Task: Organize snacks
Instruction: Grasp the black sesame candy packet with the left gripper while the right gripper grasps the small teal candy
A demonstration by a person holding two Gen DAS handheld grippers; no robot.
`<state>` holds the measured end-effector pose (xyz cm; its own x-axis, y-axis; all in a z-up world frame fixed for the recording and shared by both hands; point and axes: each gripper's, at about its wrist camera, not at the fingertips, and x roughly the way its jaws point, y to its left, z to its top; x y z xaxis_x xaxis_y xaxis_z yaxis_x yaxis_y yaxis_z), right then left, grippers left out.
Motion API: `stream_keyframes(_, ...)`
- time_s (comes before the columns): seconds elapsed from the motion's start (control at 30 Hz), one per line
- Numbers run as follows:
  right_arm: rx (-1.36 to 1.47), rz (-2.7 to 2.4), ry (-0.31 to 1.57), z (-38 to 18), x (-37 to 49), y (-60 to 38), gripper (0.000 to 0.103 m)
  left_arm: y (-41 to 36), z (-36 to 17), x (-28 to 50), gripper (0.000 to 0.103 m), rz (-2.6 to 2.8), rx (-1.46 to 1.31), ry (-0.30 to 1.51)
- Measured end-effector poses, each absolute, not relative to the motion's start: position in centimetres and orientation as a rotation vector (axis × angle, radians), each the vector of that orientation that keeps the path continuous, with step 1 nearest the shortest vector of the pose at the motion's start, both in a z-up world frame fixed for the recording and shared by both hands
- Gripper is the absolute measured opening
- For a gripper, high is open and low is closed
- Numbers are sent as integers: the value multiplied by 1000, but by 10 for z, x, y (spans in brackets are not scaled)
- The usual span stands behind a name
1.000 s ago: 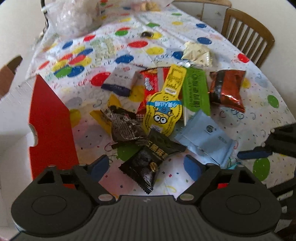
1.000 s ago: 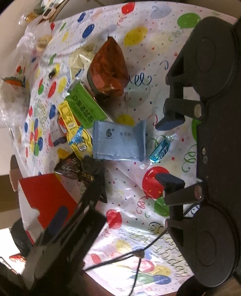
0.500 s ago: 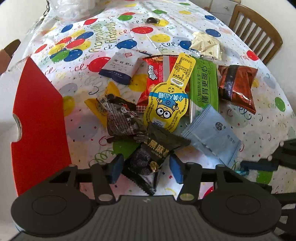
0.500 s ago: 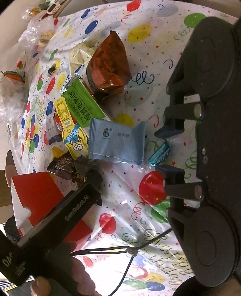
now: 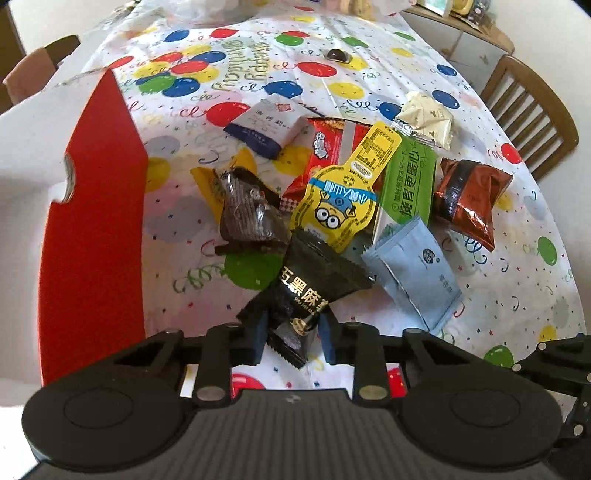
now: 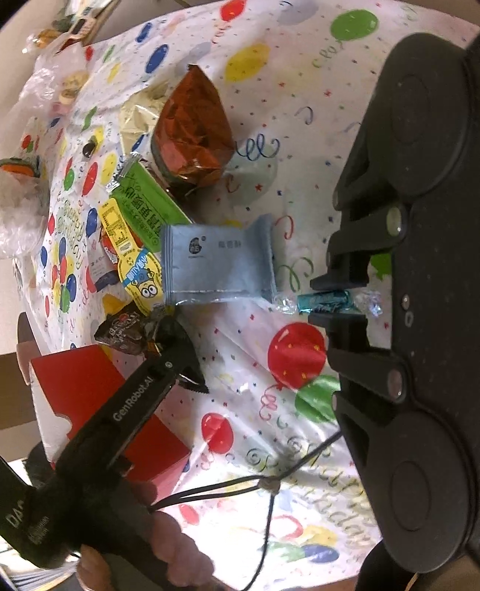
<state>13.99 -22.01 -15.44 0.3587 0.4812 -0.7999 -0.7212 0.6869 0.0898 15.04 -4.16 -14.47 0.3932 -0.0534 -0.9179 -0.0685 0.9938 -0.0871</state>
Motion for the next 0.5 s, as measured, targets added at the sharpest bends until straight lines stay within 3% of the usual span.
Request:
stream_keyframes(0.33, -196, 777, 922, -143, 134, -236, 11, -37, -138, 124, 12, 65, -171, 1160)
stream_keyframes(0.5, -156, 785, 902, -133, 130, -244, 11, -41, -134, 118, 12, 63, -123, 1147)
